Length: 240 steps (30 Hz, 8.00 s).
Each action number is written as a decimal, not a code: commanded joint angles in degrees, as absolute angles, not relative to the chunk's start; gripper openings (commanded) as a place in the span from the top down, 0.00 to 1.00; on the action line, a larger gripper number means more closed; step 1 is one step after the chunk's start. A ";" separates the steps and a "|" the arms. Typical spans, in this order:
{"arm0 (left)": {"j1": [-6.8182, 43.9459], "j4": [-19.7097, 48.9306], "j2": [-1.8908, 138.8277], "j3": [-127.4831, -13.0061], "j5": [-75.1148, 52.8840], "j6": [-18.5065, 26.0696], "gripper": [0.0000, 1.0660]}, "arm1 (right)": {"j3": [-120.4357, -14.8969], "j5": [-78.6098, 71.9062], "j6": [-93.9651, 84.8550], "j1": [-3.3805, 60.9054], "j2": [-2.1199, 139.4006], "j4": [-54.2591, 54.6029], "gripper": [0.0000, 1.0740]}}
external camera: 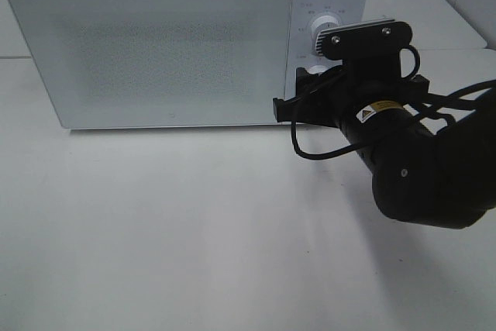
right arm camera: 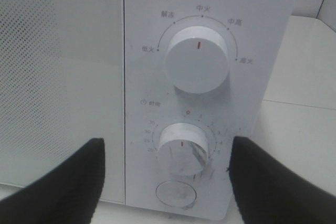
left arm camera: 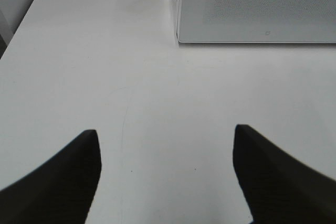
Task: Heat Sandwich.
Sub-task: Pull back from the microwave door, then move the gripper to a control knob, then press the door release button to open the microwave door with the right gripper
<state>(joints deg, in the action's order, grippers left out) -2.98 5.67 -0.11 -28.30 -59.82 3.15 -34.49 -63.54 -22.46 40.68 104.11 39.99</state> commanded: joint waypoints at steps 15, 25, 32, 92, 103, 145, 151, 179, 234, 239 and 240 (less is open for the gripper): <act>-2.86 5.84 -1.15 -28.13 -59.36 2.86 0.38 | -35.47 -71.33 -17.70 40.85 112.01 35.35 0.38; -2.86 5.84 -1.15 -28.13 -59.36 2.86 0.38 | -37.70 -72.65 -17.70 40.85 114.42 39.99 0.38; -2.86 5.84 -1.15 -28.13 -59.36 2.86 0.38 | -38.62 -72.65 -17.70 40.62 114.42 41.42 0.38; -2.86 5.84 -1.15 -28.13 -59.36 2.86 0.38 | -46.64 -69.44 -17.48 36.67 119.58 41.02 0.40; -2.86 5.84 -1.15 -28.13 -59.36 2.86 0.38 | -48.64 -68.07 -17.70 36.67 121.24 41.31 0.42; -2.86 5.84 -1.15 -28.13 -59.36 2.86 0.38 | -48.64 -77.69 18.85 36.67 120.66 36.61 1.00; -2.86 5.84 -1.15 -28.13 -59.36 2.86 0.38 | -48.64 -77.69 28.65 36.67 120.66 37.13 1.00; -2.86 5.84 -1.15 -28.13 -59.36 2.86 0.38 | -48.64 -77.69 83.82 36.67 120.66 42.86 1.00; -2.86 5.84 -1.15 -28.13 -59.36 2.86 0.38 | -33.98 -77.69 72.59 36.84 109.38 29.91 0.30; -2.86 5.84 -1.15 -28.13 -59.36 2.86 0.38 | -29.51 -77.64 69.21 36.84 106.40 28.76 0.30; -2.86 5.84 -1.15 -28.13 -59.36 2.86 0.38 | -27.50 -77.69 66.41 36.84 104.97 28.53 0.30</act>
<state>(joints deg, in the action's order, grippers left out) -2.98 5.67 -0.17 -28.30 -59.82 3.15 -28.59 -69.21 69.44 37.18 106.40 29.74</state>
